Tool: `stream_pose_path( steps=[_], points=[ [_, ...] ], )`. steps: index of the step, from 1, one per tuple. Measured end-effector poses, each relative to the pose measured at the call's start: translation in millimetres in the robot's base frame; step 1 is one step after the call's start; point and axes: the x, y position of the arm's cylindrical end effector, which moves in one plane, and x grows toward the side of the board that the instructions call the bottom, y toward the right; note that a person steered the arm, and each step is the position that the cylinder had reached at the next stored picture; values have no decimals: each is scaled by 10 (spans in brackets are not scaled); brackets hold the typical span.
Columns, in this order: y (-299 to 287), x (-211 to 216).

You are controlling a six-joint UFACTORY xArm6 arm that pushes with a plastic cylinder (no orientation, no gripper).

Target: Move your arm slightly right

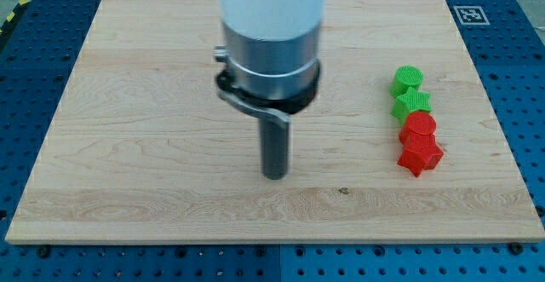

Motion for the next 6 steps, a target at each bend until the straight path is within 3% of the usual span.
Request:
stream_pose_path(
  steps=[4, 6],
  points=[
    [257, -22],
    [1072, 325]
  ],
)
